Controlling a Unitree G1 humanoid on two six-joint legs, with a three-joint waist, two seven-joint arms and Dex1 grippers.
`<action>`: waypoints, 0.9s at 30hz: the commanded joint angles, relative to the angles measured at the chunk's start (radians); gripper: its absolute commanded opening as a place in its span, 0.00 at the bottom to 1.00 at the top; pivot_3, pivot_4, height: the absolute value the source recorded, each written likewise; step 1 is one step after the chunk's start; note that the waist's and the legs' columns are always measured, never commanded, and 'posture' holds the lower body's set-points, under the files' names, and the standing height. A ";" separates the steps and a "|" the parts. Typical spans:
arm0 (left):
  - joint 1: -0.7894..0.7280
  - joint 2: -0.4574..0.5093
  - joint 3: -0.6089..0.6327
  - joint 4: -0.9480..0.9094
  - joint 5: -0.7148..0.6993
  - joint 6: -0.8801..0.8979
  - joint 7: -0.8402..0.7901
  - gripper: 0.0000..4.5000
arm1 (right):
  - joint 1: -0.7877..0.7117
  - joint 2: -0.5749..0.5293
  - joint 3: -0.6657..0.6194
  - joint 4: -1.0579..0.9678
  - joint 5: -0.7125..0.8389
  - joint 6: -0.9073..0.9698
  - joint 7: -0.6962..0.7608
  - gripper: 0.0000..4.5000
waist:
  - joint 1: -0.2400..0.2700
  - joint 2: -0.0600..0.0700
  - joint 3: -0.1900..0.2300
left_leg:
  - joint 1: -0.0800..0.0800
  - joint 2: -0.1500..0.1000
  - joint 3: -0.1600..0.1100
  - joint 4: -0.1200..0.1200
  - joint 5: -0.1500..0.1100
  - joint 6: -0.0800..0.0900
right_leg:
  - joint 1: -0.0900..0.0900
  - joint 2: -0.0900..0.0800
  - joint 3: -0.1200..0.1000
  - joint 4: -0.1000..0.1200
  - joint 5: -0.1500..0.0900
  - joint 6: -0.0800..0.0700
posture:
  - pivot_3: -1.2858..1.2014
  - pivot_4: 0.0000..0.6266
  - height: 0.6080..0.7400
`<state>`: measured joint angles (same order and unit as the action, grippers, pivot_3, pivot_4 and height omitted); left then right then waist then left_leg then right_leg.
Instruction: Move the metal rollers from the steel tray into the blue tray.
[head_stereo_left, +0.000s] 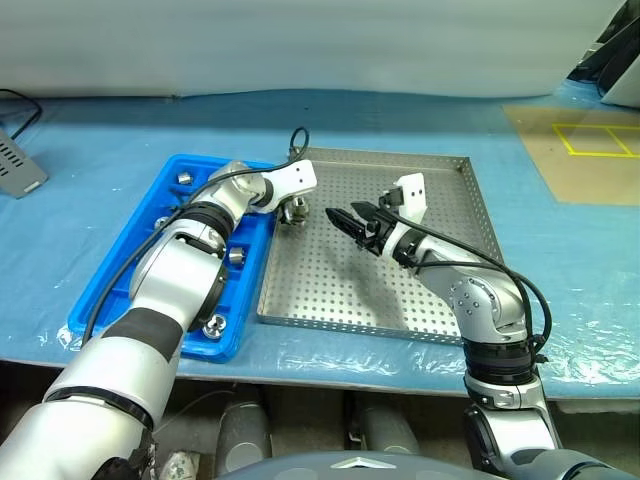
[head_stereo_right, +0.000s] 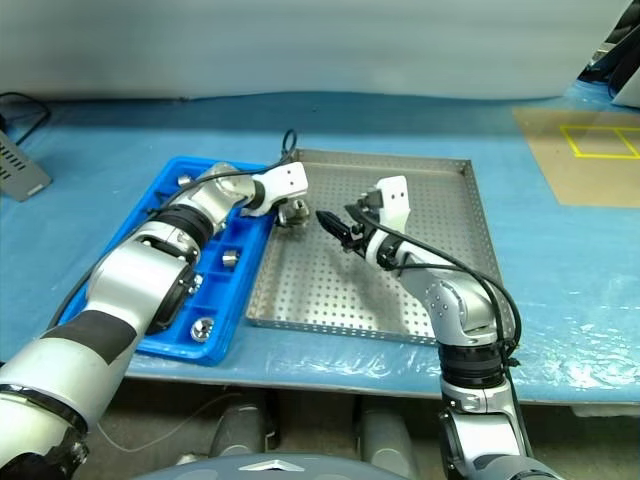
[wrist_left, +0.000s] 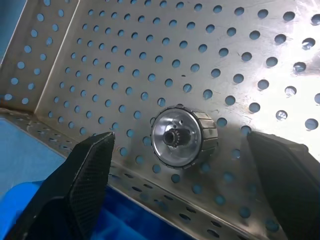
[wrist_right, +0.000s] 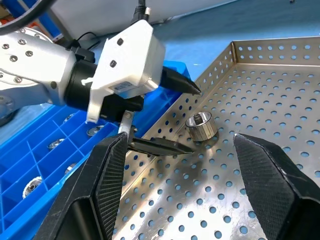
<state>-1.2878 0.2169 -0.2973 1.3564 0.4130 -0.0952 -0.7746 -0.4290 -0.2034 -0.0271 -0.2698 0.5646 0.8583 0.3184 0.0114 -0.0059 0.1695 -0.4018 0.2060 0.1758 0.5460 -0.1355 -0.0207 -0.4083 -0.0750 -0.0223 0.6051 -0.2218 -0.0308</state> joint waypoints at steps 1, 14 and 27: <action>0.011 -0.013 -0.020 0.005 0.028 0.024 0.044 0.99 | 0.009 0.002 -0.008 -0.059 0.004 -0.015 -0.010 0.79 | 0.000 0.000 0.000 | 0.000 0.000 0.000 0.000 0.000 0.000 | 0.000 0.000 0.000 0.000 0.000 0.000 | 0.33 0.24 1.00; 0.060 -0.002 -0.048 0.009 0.058 0.046 0.035 0.91 | 0.014 -0.003 -0.001 -0.065 0.003 -0.012 -0.018 0.79 | -0.017 0.000 0.000 | 0.005 0.000 0.000 0.000 -0.001 0.001 | 0.004 0.000 0.000 0.000 0.000 0.000 | 0.33 0.24 1.00; 0.071 0.025 -0.039 0.006 0.055 0.060 0.040 0.80 | -0.008 0.012 0.005 -0.049 0.001 -0.010 -0.023 0.79 | -0.026 0.000 0.000 | 0.007 0.000 0.000 -0.001 -0.001 0.001 | 0.006 0.000 0.001 0.000 0.000 0.000 | 0.34 0.24 1.00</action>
<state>-1.2473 0.2156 -0.3247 1.3321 0.4503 -0.0651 -0.7403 -0.4170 -0.1950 -0.0224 -0.2842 0.5635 0.8586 0.2983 -0.0149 -0.0054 0.1692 -0.3943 0.2058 0.1758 0.5450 -0.1361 -0.0201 -0.4027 -0.0750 -0.0215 0.6049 -0.2219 -0.0305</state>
